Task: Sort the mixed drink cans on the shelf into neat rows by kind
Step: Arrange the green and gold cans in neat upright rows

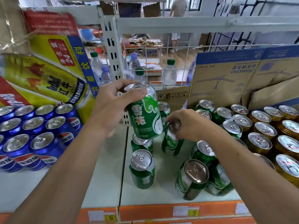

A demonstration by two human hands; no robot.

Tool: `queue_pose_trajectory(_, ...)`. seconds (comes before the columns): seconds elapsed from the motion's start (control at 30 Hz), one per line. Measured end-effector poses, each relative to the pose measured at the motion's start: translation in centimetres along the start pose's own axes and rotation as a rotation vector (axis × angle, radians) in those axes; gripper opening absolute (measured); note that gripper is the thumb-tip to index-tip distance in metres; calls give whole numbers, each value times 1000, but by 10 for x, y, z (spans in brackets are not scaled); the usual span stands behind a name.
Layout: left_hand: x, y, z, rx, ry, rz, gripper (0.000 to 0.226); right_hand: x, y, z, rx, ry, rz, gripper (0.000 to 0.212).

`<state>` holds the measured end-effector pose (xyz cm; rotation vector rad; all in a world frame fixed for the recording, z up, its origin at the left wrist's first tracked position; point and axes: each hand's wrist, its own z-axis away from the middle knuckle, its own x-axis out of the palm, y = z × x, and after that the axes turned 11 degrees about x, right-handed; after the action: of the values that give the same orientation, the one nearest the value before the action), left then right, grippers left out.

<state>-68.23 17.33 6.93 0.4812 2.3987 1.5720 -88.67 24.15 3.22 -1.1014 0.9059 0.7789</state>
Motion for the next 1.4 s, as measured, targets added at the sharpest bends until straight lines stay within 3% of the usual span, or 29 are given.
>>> queue_pose_trajectory(0.2,-17,-1,15,-51,64,34,39,13,-7,-3,0,-47,-8,53)
queue_pose_trajectory(0.37,-21,-2,23,-72,80,80,37,24,-6,-8,150,159,175,60)
queue_pose_trajectory(0.5,-20,-4,26,-92,83,98,43,18,-7,-5,64,21,-44,57)
queue_pose_trajectory(0.6,-17,-6,28,-107,75,110,41,20,-9,-2,41,-8,-26,62)
queue_pose_trajectory(0.73,-15,-10,31,-125,80,85,50,27,-8,-1,100,133,23,69)
queue_pose_trajectory(0.93,-15,-13,37,-166,89,95,38,30,-11,-14,121,186,-128,48)
queue_pose_trajectory(1.17,-25,-12,43,-208,108,140,34,22,-20,-32,111,177,-72,43)
queue_pose_trajectory(1.27,-27,-13,44,-222,114,138,22,21,-23,-37,110,163,-73,39)
queue_pose_trajectory(1.4,-24,-14,43,-239,120,131,28,24,-24,-40,105,166,-81,35)
